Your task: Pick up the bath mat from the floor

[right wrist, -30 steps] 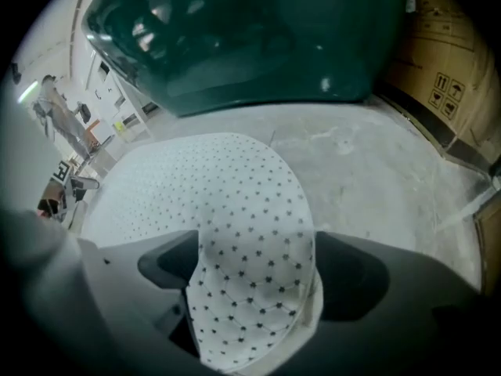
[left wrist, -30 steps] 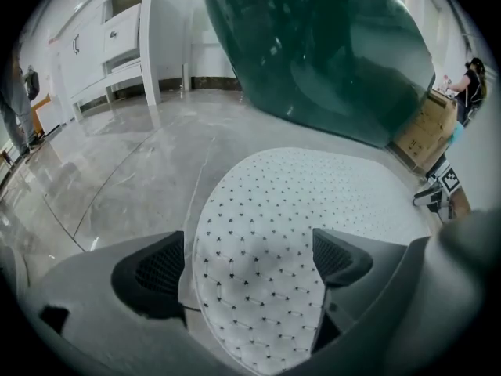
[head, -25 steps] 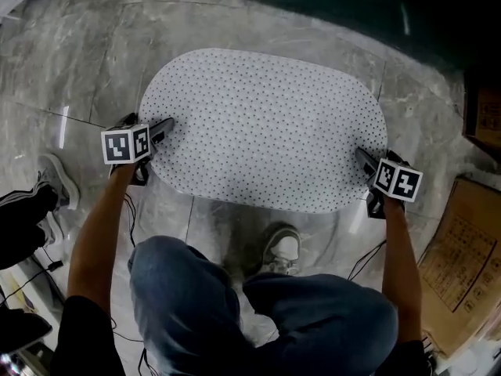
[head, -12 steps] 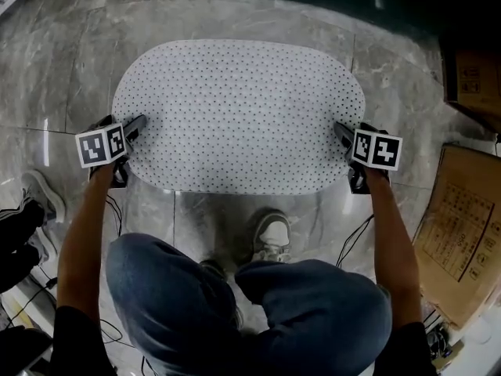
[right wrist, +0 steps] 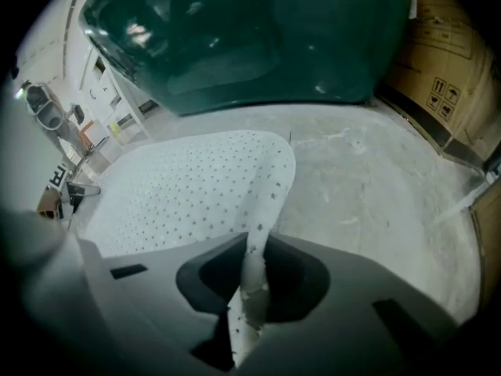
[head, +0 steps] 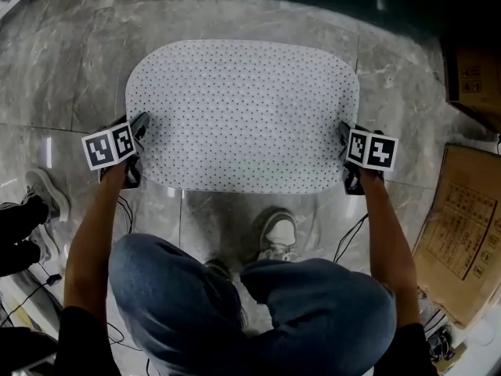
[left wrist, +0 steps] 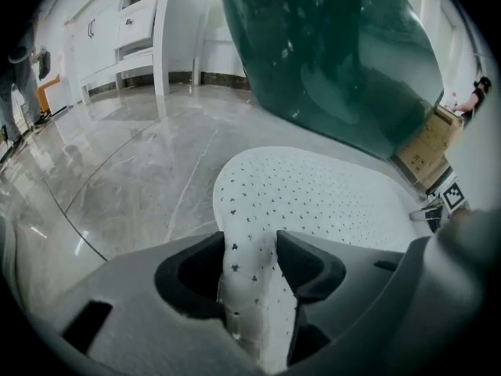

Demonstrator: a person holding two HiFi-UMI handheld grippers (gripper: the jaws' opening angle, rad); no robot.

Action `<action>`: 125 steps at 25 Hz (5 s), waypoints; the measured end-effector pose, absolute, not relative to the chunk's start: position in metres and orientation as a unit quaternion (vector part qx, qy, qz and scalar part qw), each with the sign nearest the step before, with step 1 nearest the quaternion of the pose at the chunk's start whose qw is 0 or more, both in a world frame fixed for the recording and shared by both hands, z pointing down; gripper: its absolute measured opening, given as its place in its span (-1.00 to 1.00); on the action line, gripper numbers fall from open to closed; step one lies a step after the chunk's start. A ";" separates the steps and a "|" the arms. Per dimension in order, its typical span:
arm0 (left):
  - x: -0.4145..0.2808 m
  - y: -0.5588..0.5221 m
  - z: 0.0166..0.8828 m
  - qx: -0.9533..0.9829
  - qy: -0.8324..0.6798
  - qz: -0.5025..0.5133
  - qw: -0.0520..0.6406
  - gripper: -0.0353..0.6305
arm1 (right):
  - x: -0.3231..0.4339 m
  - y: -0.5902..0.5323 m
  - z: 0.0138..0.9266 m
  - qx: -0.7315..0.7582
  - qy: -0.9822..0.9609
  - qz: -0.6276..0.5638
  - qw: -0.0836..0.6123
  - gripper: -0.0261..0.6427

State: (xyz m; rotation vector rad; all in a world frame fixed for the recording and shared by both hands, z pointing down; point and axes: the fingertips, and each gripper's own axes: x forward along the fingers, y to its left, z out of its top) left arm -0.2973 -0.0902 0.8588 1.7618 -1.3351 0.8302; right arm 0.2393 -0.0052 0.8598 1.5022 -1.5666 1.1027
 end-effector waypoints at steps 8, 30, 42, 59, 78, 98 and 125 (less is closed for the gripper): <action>-0.288 -0.091 0.864 0.703 -0.500 0.310 0.400 -0.44 | 0.237 -0.008 0.863 0.565 -0.609 0.434 0.350 -0.82; -0.262 -0.089 0.814 0.721 -0.469 0.288 0.421 -0.80 | 0.226 -0.006 0.814 0.565 -0.637 0.435 0.293 -0.85; -0.225 -0.087 0.707 0.737 -0.452 0.274 0.421 -0.80 | 0.202 -0.009 0.716 0.553 -0.657 0.434 0.274 -0.85; -0.213 -0.092 0.478 0.760 -0.453 0.263 0.384 -0.80 | 0.196 -0.016 0.495 0.571 -0.680 0.391 0.245 -0.85; -0.192 -0.082 0.216 0.780 -0.473 0.241 0.332 -0.80 | 0.223 -0.004 0.242 0.609 -0.688 0.348 0.187 -0.85; -0.132 -0.105 0.025 0.798 -0.519 0.164 0.258 -0.80 | 0.266 -0.038 0.038 0.638 -0.715 0.263 0.111 -0.85; -0.138 -0.165 -0.131 0.857 -0.492 0.111 0.107 -0.80 | 0.223 -0.070 -0.125 0.682 -0.718 0.136 0.038 -0.85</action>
